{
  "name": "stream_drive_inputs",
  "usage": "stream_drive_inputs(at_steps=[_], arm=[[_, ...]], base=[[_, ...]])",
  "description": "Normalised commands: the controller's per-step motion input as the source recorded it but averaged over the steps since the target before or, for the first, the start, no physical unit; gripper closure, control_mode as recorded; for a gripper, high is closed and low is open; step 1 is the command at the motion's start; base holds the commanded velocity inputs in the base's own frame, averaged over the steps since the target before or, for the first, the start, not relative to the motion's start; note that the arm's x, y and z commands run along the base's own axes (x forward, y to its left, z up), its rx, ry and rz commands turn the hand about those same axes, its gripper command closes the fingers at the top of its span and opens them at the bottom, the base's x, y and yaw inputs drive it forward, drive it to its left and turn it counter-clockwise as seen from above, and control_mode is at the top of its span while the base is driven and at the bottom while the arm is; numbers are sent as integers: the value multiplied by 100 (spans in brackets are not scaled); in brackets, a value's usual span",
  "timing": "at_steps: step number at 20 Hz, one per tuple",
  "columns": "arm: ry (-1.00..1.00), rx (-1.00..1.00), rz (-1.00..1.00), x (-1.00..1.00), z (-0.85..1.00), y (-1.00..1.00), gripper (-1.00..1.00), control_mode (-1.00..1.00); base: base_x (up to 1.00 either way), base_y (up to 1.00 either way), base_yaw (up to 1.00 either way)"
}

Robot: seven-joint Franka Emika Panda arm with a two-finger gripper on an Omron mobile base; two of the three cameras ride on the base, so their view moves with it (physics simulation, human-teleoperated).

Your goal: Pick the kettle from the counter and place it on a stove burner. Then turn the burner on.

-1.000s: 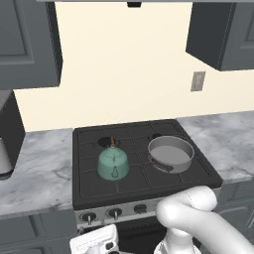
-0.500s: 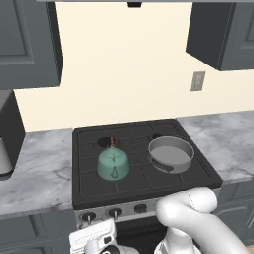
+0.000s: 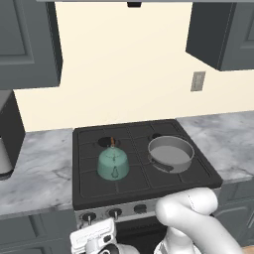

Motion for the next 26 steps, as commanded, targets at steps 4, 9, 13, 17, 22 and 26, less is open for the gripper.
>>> stream_drive_inputs(at_steps=[4, 9, 13, 17, 22, 26], arm=[[-1, -3, 0, 0, -21, 0, -100, -100], [-2, 0, 0, 3, -3, 0, -100, -100], [-4, -2, 0, 10, -8, 3, -100, -100], [-4, -1, 0, 13, -6, 3, -100, -100], [-4, -3, -3, 21, -11, 11, -100, -100], [-3, -4, -5, 10, -17, 22, -100, -100]], base=[[0, 0, 0], [0, 0, 0], [0, 0, 0], [0, 0, 0], [0, 0, 0], [0, 0, 0]])
